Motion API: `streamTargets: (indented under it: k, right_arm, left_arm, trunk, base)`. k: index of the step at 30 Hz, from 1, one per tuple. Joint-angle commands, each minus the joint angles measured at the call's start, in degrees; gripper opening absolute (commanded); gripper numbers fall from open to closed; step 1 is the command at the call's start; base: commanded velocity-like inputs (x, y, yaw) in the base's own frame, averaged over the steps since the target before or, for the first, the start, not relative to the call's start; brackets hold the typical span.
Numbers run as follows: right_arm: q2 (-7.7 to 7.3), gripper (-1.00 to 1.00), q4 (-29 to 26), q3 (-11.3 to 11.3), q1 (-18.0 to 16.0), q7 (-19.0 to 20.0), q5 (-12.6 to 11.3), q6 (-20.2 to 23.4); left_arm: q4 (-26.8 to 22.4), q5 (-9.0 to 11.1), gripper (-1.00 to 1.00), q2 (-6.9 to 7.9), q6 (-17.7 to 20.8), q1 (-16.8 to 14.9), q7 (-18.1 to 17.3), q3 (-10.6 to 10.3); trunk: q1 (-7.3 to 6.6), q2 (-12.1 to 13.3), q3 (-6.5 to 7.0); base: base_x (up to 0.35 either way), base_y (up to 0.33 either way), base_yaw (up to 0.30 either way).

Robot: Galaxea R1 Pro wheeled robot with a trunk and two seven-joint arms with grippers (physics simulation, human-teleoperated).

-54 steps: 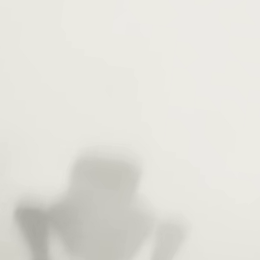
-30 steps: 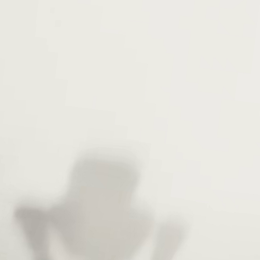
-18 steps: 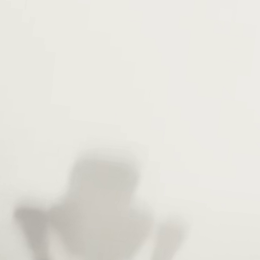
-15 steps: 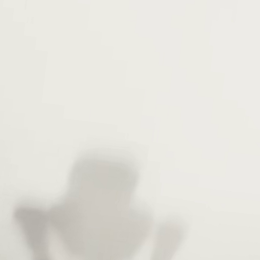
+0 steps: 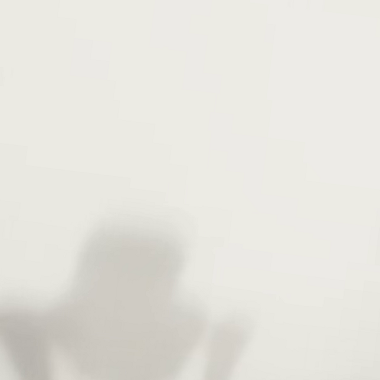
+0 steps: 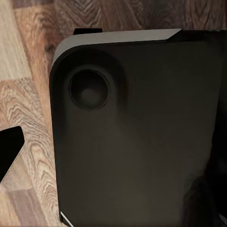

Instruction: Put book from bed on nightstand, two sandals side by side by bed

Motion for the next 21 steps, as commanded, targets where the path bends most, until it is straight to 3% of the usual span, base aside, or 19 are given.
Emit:
streamTargets:
  k: [1, 21]
  right_arm:
    - [0.01, 1.0, -0.01, 0.02, -0.02, -0.02, 0.0, 0.09]
    - [0.01, 1.0, -0.01, -0.05, -0.02, -0.03, 0.0, 0.02]
  left_arm:
    - [0.0, 0.04, 1.0, 0.0, -0.15, 0.0, -0.03, 0.01]
    - [0.0, 0.04, 1.0, 0.0, -0.15, 0.0, -0.03, 0.01]
  trunk:
    - [0.0, -0.02, -0.04]
    - [0.0, -0.02, -0.04]
  base:
    - [0.0, 0.0, -0.299]
    - [0.0, 0.0, -0.3]
